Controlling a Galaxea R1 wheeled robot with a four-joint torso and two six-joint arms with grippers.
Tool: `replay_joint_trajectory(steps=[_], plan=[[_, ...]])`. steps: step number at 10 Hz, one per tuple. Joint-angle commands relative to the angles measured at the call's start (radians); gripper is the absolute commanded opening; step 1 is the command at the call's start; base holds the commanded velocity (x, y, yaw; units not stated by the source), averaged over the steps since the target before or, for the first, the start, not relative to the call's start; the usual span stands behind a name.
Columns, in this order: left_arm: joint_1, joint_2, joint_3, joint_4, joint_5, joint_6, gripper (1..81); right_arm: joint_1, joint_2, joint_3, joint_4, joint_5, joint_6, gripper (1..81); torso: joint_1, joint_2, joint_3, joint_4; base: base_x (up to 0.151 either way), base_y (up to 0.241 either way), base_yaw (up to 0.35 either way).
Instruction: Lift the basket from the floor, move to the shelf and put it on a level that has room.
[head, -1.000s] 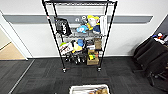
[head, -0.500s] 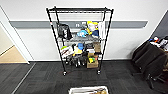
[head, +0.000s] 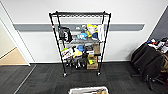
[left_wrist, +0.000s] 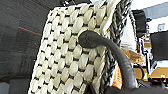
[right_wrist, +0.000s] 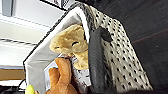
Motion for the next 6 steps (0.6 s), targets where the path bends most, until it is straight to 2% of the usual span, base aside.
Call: replay_joint_trajectory(steps=[1, 3, 4, 6], plan=[[-0.103, -0.008, 0.069, -0.005, 0.059, 0.014, 1.0, 0.103, -0.020, 0.048, 0.015, -0.035, 0.017, 1.0, 0.001, -0.002, 0.000, 0.000, 0.000, 0.000, 0.000], [-0.089, -0.003, 0.055, -0.003, 0.059, 0.016, 1.0, 0.101, -0.020, 0.046, 0.014, -0.035, 0.017, 1.0, -0.013, 0.018, 0.007, 0.000, 0.000, 0.000, 0.000], [-0.082, -0.003, 0.052, -0.002, 0.059, 0.017, 1.0, 0.097, -0.020, 0.046, 0.014, -0.035, 0.017, 1.0, -0.015, 0.021, 0.036, 0.000, 0.000, 0.000, 0.000], [-0.062, -0.006, 0.051, 0.017, 0.062, 0.019, 1.0, 0.089, -0.020, 0.043, 0.012, -0.035, 0.017, 1.0, -0.014, 0.017, 0.054, 0.000, 0.000, 0.000, 0.000]])
